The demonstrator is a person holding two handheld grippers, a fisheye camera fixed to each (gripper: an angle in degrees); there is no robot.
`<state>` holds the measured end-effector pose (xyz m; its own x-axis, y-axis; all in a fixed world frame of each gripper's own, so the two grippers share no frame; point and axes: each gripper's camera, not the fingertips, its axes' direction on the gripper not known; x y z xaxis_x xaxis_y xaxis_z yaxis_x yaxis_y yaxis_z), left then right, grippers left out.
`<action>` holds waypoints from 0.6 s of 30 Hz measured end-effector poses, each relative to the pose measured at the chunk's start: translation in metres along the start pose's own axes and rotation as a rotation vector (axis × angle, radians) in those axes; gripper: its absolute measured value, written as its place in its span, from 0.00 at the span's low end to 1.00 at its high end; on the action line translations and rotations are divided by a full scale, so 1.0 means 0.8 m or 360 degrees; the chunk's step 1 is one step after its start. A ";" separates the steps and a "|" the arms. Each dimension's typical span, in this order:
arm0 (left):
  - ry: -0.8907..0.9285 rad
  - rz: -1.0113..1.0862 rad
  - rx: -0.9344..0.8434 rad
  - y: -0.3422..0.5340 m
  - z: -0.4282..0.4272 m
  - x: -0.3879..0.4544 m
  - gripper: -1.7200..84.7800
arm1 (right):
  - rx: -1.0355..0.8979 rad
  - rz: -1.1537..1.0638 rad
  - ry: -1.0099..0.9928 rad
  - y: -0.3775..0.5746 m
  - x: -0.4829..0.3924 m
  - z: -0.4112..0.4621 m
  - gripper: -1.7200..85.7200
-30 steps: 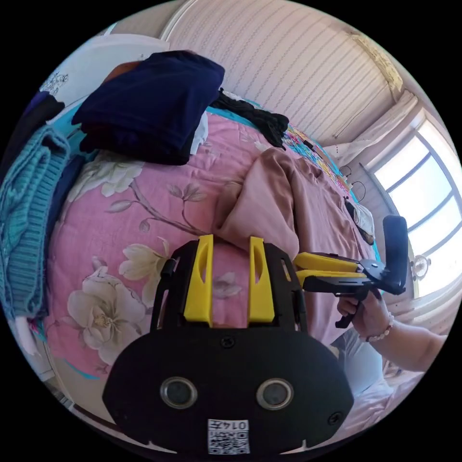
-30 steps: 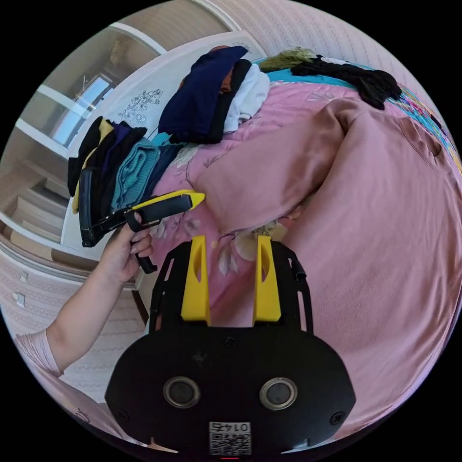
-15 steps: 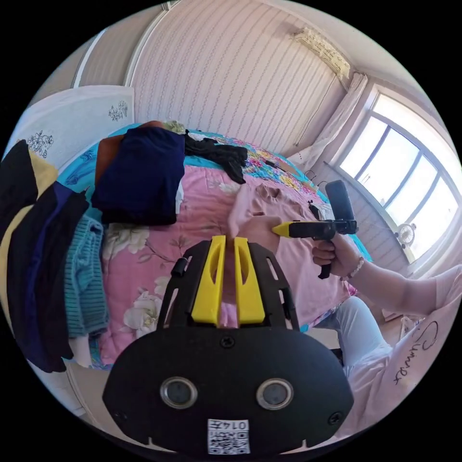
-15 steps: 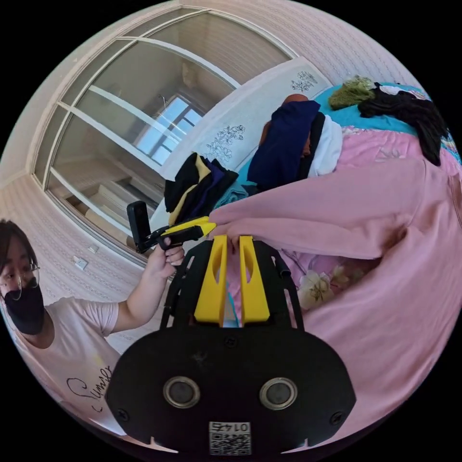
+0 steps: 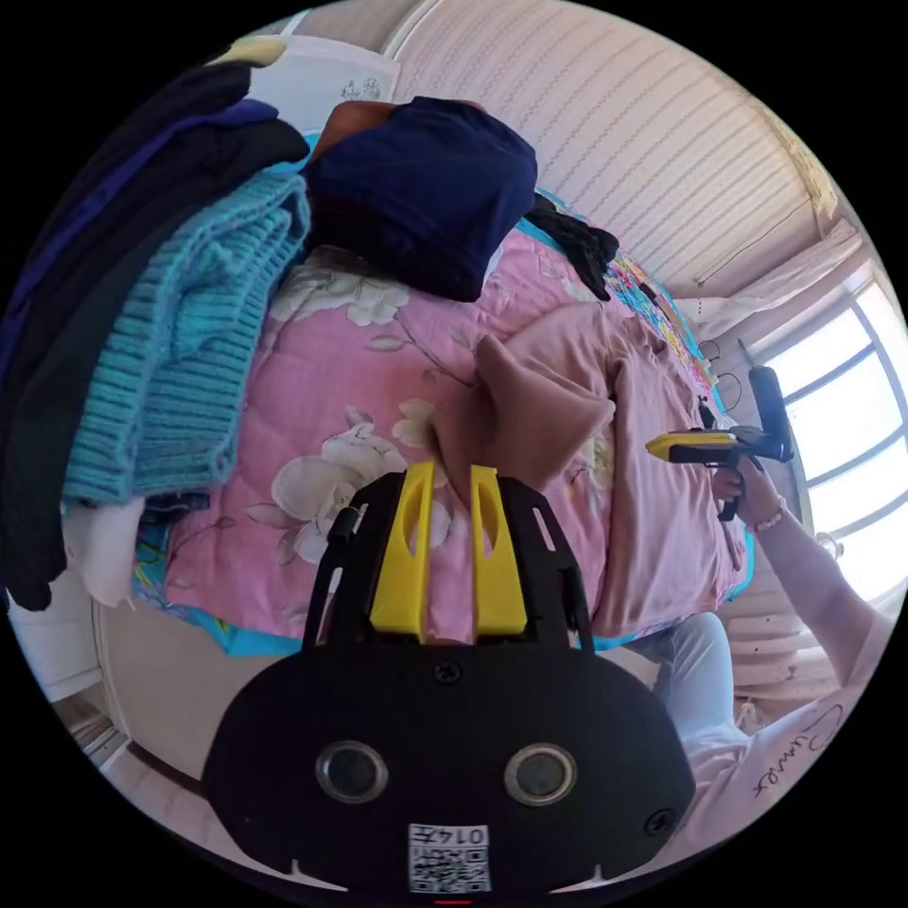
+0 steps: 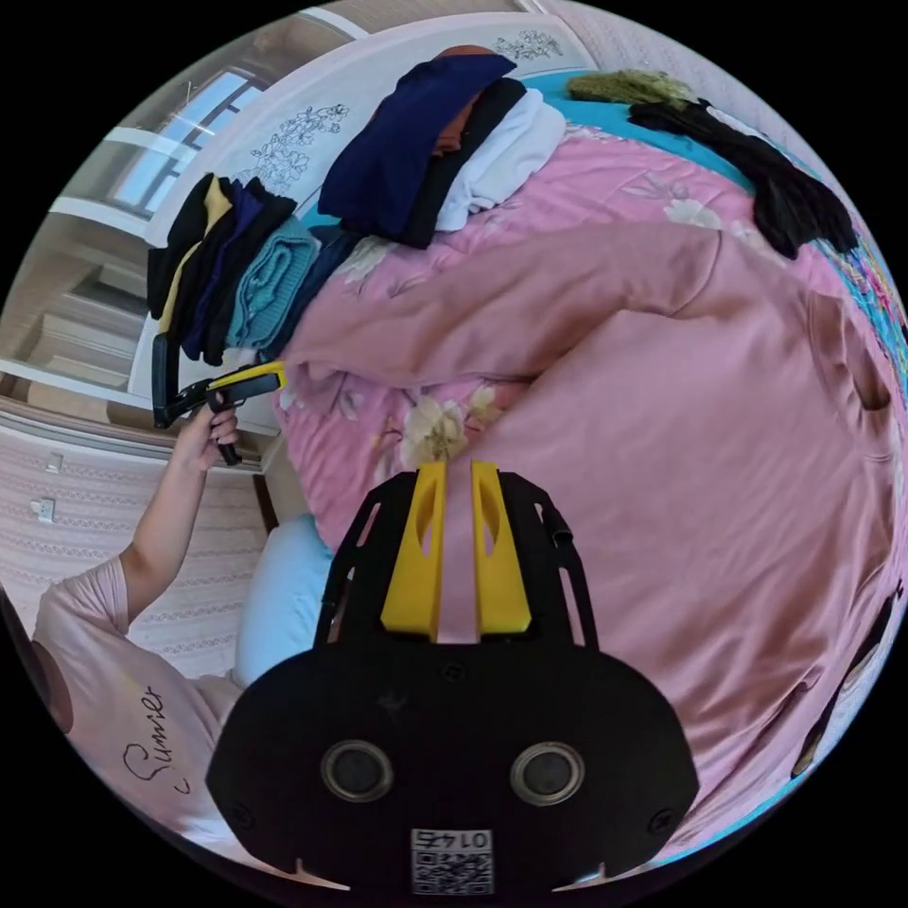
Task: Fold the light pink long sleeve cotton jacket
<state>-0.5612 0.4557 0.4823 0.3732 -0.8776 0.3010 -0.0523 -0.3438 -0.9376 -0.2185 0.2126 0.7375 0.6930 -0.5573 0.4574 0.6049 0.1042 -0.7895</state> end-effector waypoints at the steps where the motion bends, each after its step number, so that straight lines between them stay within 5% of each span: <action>1: 0.0078 -0.0031 -0.0005 -0.004 0.009 -0.007 0.12 | 0.0041 0.0029 0.0070 -0.013 0.006 -0.015 0.07; 9: -0.0210 0.0006 0.0075 -0.015 0.055 0.012 0.13 | 0.0266 0.0147 0.0481 -0.138 0.019 -0.052 0.07; 18: -0.0013 -0.0030 0.0224 -0.007 0.032 -0.032 0.01 | 0.0163 0.0167 0.0610 -0.193 0.032 0.029 0.05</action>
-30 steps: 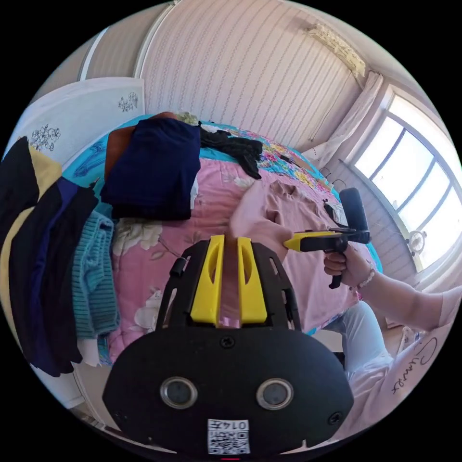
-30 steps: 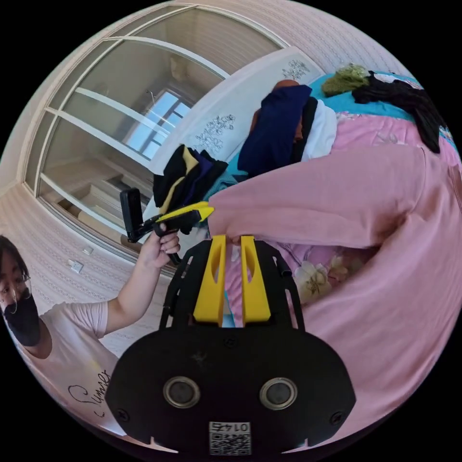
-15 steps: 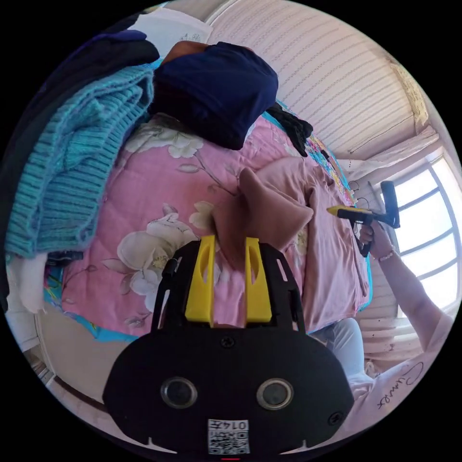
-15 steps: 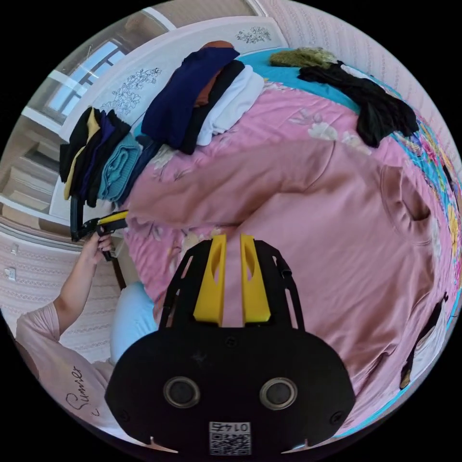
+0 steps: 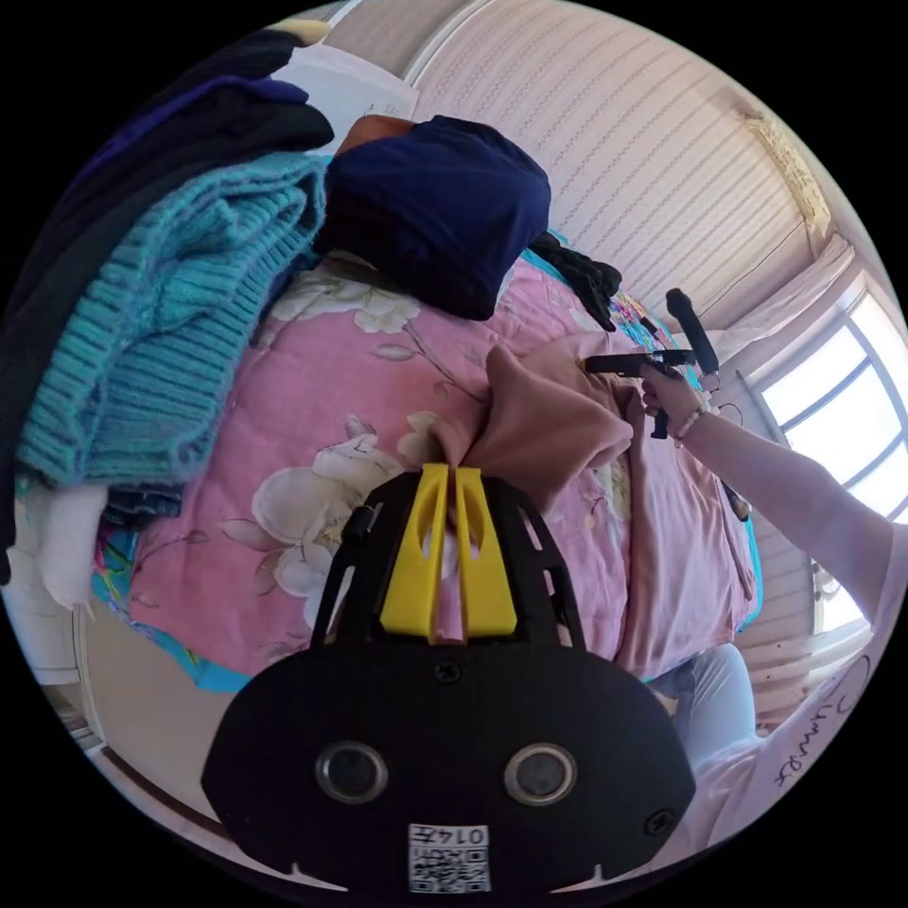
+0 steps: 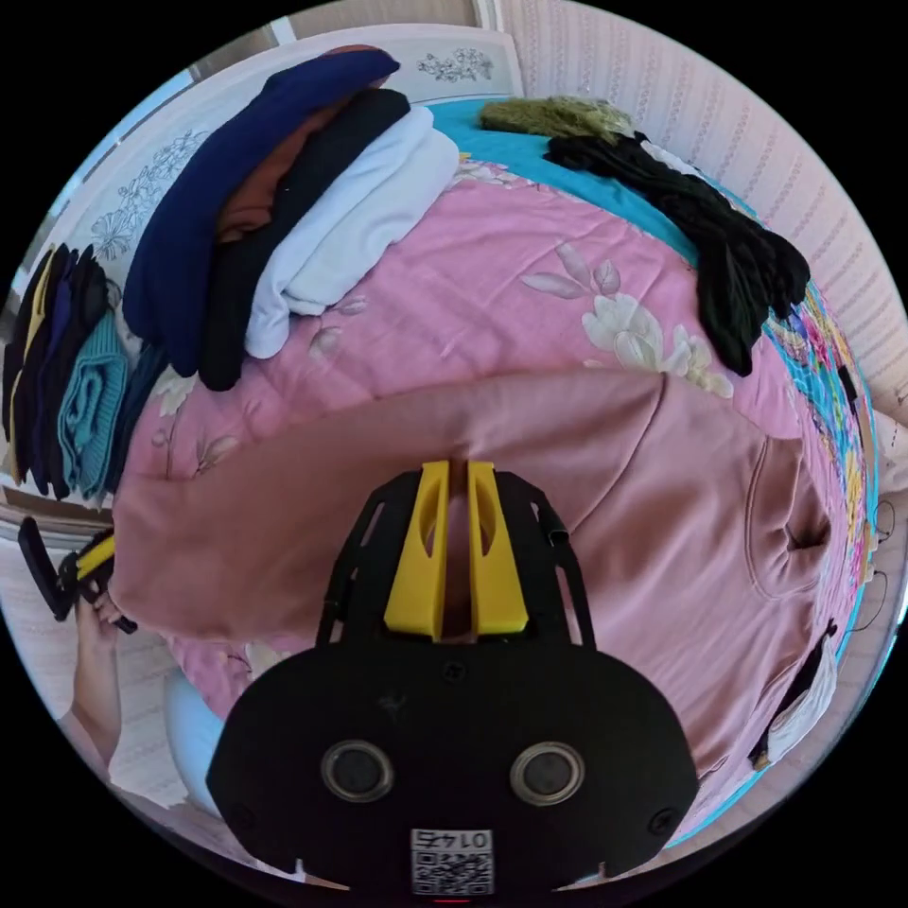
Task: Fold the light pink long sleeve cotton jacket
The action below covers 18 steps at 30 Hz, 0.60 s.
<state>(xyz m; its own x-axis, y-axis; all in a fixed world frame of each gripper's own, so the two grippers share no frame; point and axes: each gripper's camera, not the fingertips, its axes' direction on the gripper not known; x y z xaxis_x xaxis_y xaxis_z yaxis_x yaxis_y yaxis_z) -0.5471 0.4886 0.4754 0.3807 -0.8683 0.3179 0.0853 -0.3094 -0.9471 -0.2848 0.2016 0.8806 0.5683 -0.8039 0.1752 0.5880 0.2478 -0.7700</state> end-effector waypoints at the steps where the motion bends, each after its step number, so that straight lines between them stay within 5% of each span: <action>1: -0.0030 0.0034 0.0046 -0.006 -0.015 -0.003 0.01 | 0.0016 -0.0087 0.0039 0.001 -0.004 -0.006 0.04; 9: -0.0144 0.0001 0.0070 -0.037 -0.045 -0.049 0.01 | 0.0416 0.0099 -0.0165 0.019 0.033 -0.048 0.03; 13: 0.0007 -0.0098 -0.0218 -0.011 0.024 -0.067 0.02 | -0.0022 0.0122 -0.0232 0.019 0.049 0.020 0.03; 18: 0.0096 -0.0264 -0.0024 0.033 0.023 -0.072 0.07 | 0.0135 0.0139 -0.0276 0.058 0.058 0.002 0.05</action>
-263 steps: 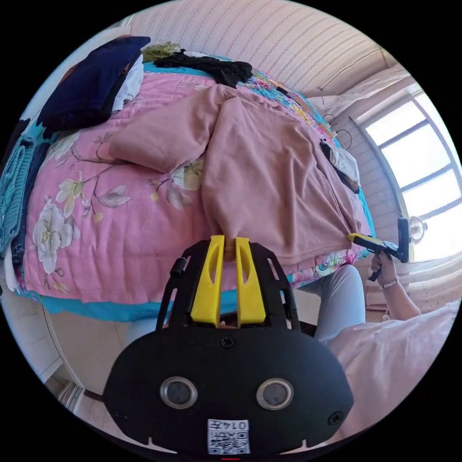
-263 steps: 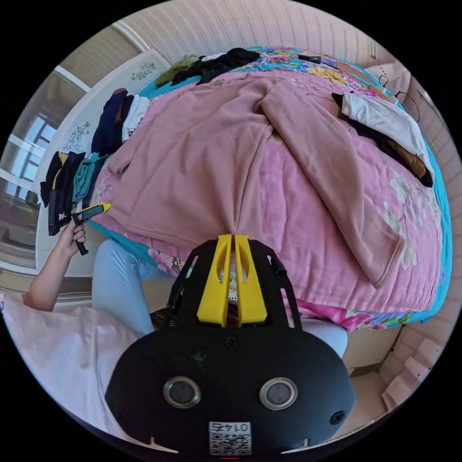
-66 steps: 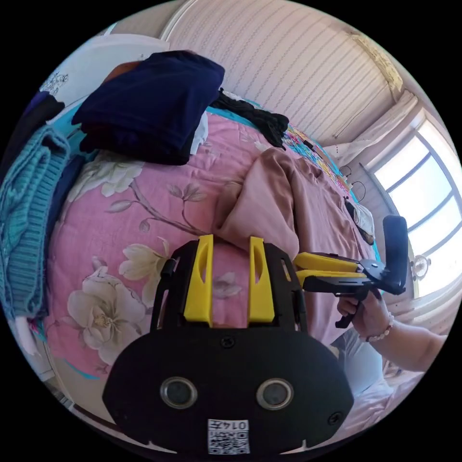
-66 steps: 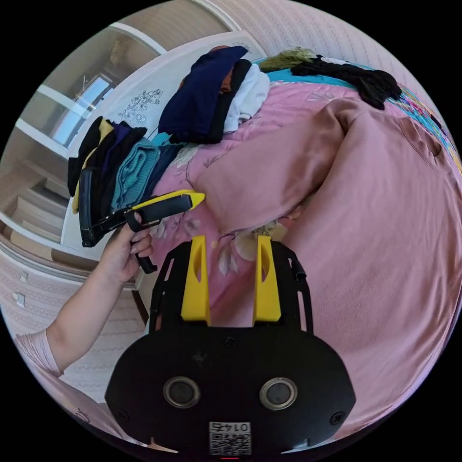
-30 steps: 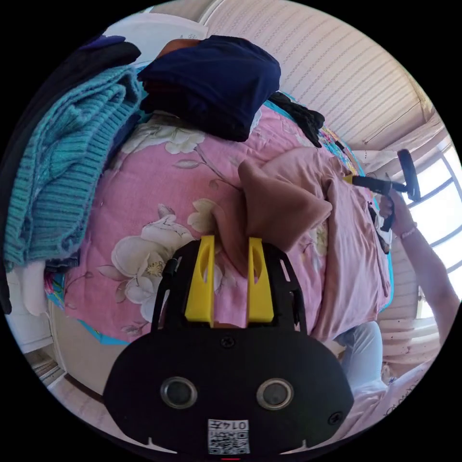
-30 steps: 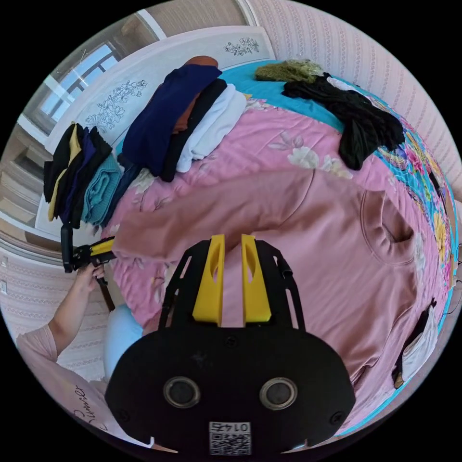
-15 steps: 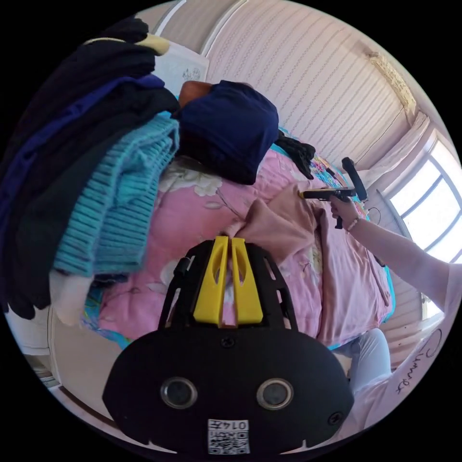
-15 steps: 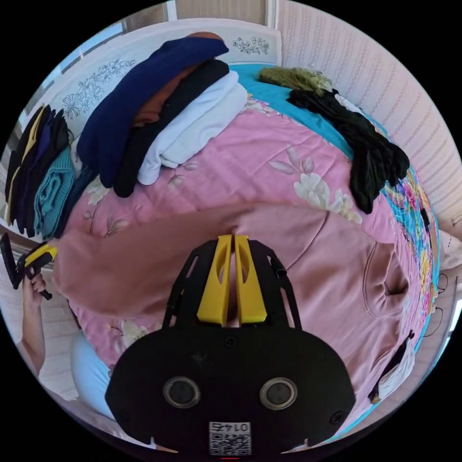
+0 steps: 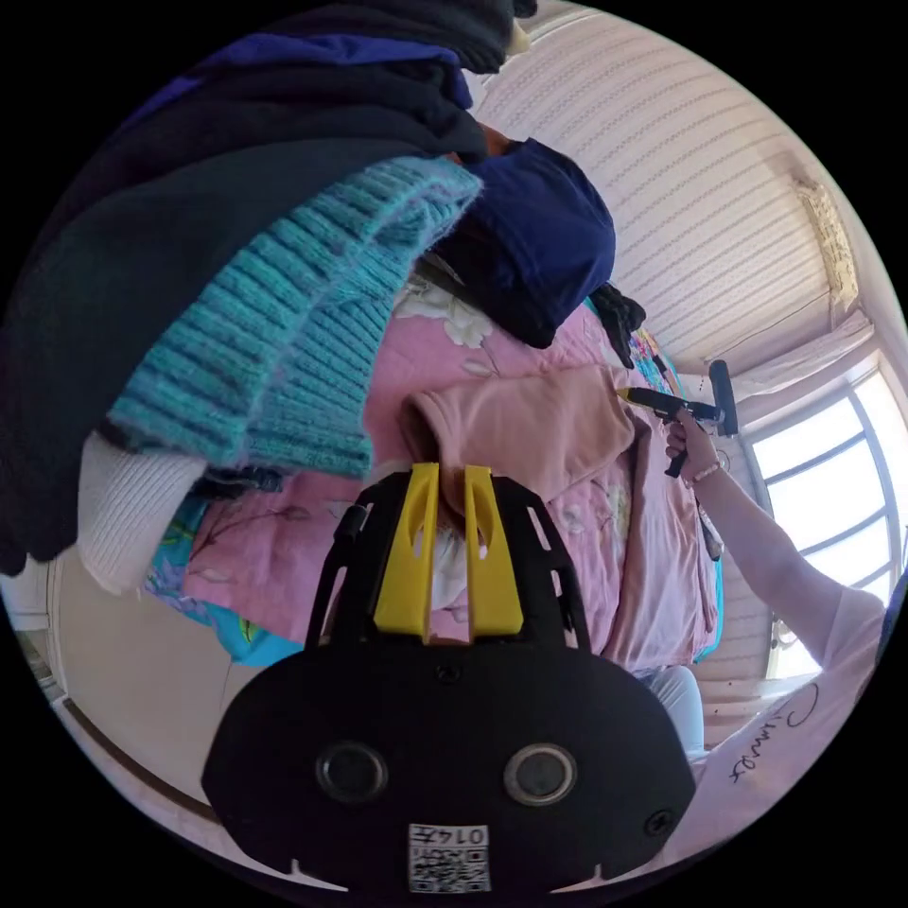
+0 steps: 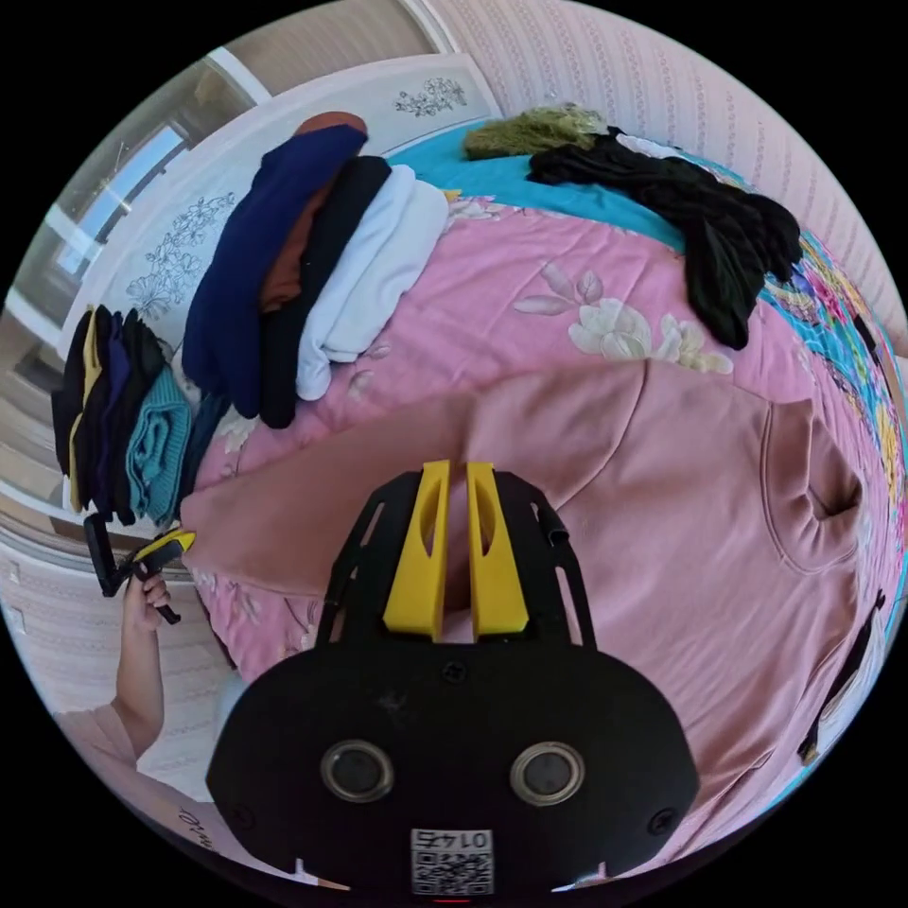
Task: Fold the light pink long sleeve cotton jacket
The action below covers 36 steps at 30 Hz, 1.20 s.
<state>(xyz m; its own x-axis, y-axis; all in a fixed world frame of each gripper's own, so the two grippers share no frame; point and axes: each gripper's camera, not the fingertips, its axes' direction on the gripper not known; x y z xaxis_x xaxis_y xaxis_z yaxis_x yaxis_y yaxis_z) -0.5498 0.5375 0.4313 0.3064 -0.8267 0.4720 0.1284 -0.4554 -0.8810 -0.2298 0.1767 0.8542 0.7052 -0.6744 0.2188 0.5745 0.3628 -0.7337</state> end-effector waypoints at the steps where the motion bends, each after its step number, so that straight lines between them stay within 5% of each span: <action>1: -0.0003 -0.0005 0.0042 0.013 -0.004 0.003 0.08 | 0.0023 -0.0102 -0.0009 0.016 -0.009 -0.006 0.06; 7: -0.0126 0.0100 -0.0025 0.065 0.046 0.030 0.08 | -0.0198 -0.0599 0.0103 0.113 -0.058 0.044 0.07; 15: -0.0097 0.0088 0.0052 0.147 0.064 0.052 0.06 | 0.0028 -0.0359 -0.0273 0.213 -0.013 0.014 0.09; 19: -0.0128 0.0314 0.0040 0.250 0.055 0.116 0.05 | 0.0046 -0.0393 0.0015 0.373 0.011 -0.025 0.10; 25: 0.0220 0.0640 -0.0056 0.409 0.106 0.245 0.03 | -0.0100 0.0052 0.0627 0.640 0.083 -0.065 0.12; 29: 0.0213 0.1151 0.0058 0.493 0.141 0.383 0.01 | 0.0163 0.0394 0.0907 0.790 0.115 -0.099 0.14; 36: 0.0280 0.1549 0.0482 0.597 0.177 0.551 0.11 | 0.0615 0.0868 0.0690 0.936 0.174 -0.096 0.14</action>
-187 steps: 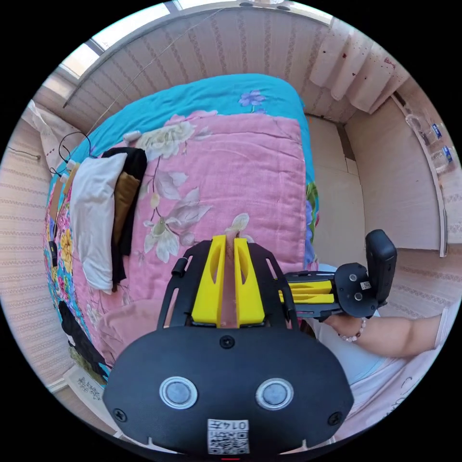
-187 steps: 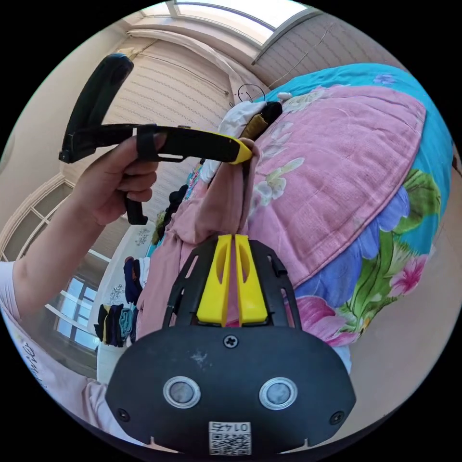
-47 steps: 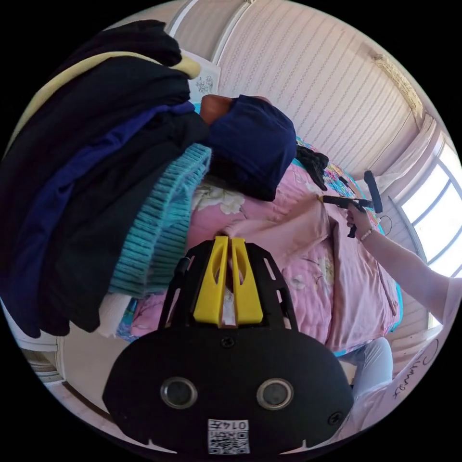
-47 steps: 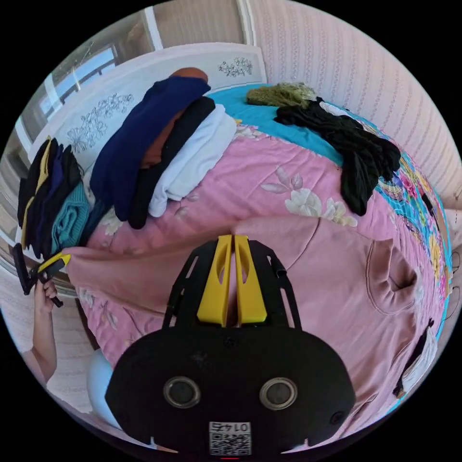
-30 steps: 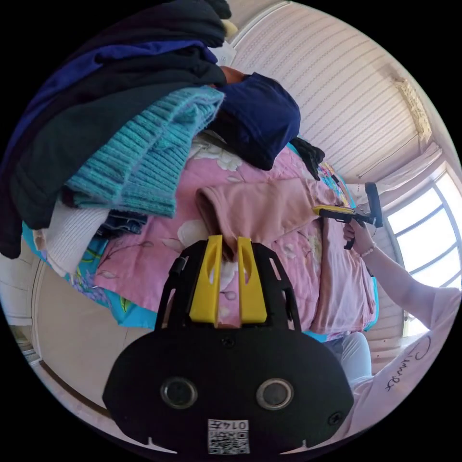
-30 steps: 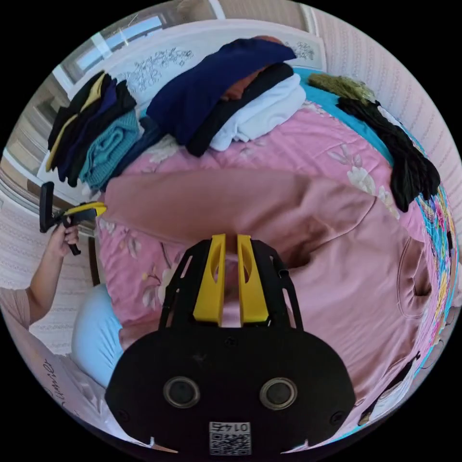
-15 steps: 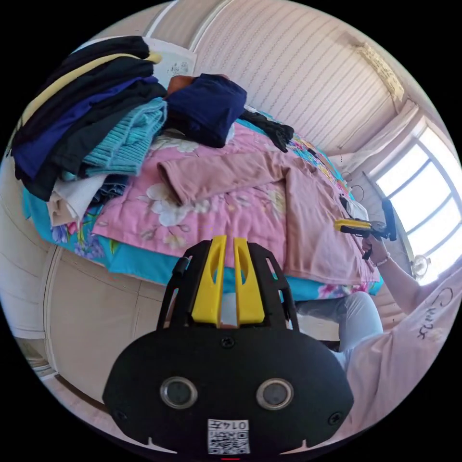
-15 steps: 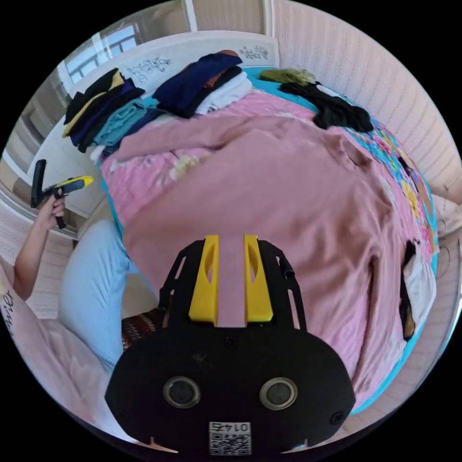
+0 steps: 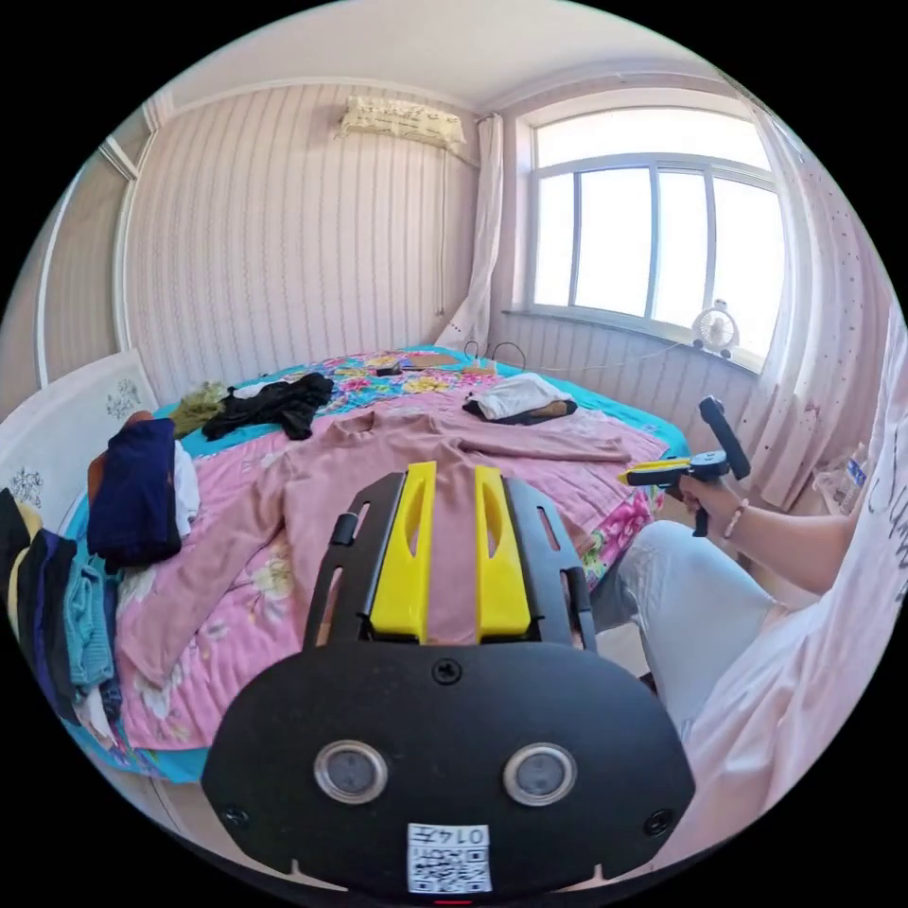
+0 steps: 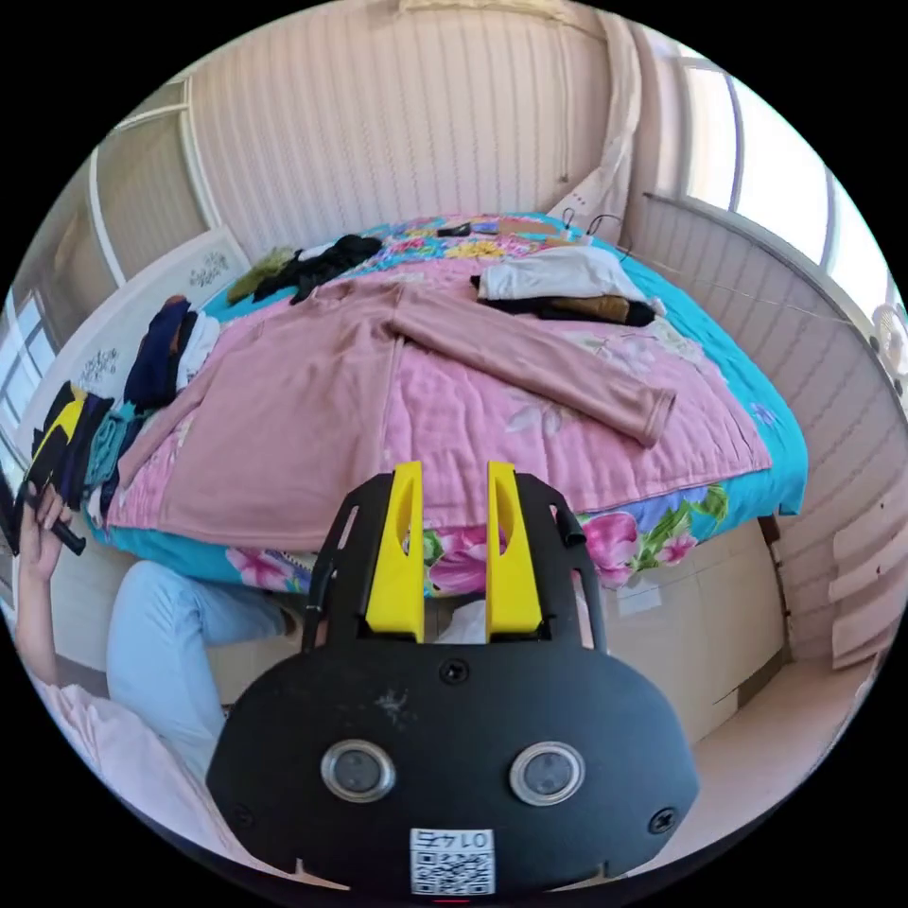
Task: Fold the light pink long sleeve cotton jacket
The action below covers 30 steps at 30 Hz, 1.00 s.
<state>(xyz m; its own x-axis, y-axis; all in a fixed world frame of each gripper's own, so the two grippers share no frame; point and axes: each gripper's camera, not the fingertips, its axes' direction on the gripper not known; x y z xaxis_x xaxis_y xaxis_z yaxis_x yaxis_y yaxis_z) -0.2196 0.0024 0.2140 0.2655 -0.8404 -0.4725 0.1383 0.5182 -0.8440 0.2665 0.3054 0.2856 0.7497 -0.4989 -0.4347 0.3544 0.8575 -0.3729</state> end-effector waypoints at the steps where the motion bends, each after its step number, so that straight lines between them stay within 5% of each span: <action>1: 0.0045 0.0001 -0.0020 -0.008 0.018 0.025 0.13 | 0.0135 0.0087 0.0029 0.016 0.017 -0.001 0.14; 9: 0.0194 0.0374 -0.0132 -0.035 0.134 0.197 0.15 | 0.0346 0.0469 -0.0082 0.059 0.132 0.064 0.17; 18: 0.0486 0.0559 -0.0309 -0.050 0.314 0.339 0.15 | 0.0598 0.0958 0.0243 0.120 0.261 0.145 0.19; 30: 0.0879 0.0710 -0.0436 -0.106 0.609 0.528 0.14 | 0.0647 0.1340 -0.0050 0.169 0.359 0.214 0.12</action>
<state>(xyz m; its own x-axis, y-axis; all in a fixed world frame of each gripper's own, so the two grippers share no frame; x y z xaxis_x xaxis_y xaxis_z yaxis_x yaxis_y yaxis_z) 0.3455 -0.3193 0.2099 -0.2855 -0.5551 -0.7812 -0.1309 0.8301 -0.5420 0.6256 0.2998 0.2508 0.8612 0.3051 -0.4065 -0.1484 0.9159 0.3729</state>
